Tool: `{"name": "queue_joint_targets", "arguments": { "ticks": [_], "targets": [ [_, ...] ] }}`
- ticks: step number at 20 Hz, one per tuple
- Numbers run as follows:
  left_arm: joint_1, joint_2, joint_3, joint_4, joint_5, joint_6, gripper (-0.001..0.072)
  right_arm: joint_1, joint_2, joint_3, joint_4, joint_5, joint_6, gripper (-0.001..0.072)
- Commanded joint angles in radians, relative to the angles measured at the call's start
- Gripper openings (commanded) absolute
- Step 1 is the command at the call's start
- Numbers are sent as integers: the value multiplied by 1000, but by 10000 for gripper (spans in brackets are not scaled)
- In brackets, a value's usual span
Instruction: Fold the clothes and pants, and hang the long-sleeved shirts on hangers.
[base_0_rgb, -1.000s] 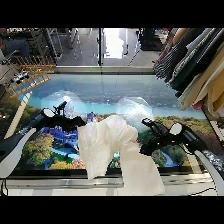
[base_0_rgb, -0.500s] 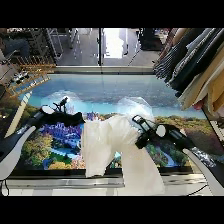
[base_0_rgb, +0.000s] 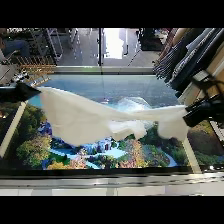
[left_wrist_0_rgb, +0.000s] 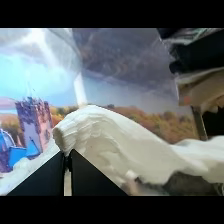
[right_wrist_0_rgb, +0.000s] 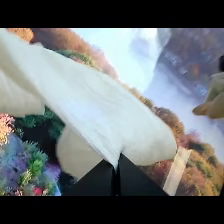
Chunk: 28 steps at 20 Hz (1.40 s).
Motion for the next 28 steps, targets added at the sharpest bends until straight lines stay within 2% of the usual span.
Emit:
{"name": "queue_joint_targets", "arguments": {
  "ticks": [1, 2, 4, 5, 7, 8, 9, 10, 12, 13, 15, 18, 19, 23, 25, 27, 28],
  "targets": [
    [141, 100, 21, 69, -111, 7, 5, -18, 25, 109, 234, 107, -58, 21],
    [143, 97, 17, 142, -136, 7, 6, -17, -18, 84, 352, 114, -38, 48],
    [151, 95, -10, 296, -135, 7, 6, -18, -134, 24, 551, 43, -4, 606],
    [166, 94, -22, 362, -135, 6, 6, -18, -200, 11, 563, -1, 27, 576],
    [220, 94, -47, 425, -132, 8, 6, -59, -341, -1, 421, -12, 124, 564],
    [255, 94, -58, 423, -133, 8, 6, -111, -387, -41, 412, 2, 148, 549],
    [283, 94, -64, 421, -134, 11, 7, -179, -408, -125, 456, 4, 158, 502],
    [308, 94, -67, 421, -136, 21, 7, -245, -404, -229, 512, 2, 158, 502],
    [335, 94, -67, 421, -136, 23, 8, -352, -371, -451, 584, 0, 158, 529],
    [339, 94, -67, 420, -136, 23, 8, -383, -354, -545, 593, -14, 159, 587],
    [338, 94, -67, 420, -142, 23, 8, -388, -347, -665, 592, -3, 135, 607],
    [338, 94, -67, 420, -164, 23, 8, -275, -330, -747, 633, -21, 32, 578],
    [338, 94, -67, 420, -171, 23, 8, -207, -326, -749, 616, -38, 29, 574],
    [338, 94, -67, 420, -188, 22, 8, 57, -327, -749, 544, -264, 66, 561],
    [338, 94, -67, 420, -188, 22, 8, 174, -333, -745, 480, -410, 127, 561],
    [338, 94, -67, 420, -188, 22, 8, 262, -346, -725, 408, -476, 170, 559],
    [338, 94, -67, 420, -188, 22, 8, 301, -357, -713, 386, -488, 174, 529]
  ]
}}
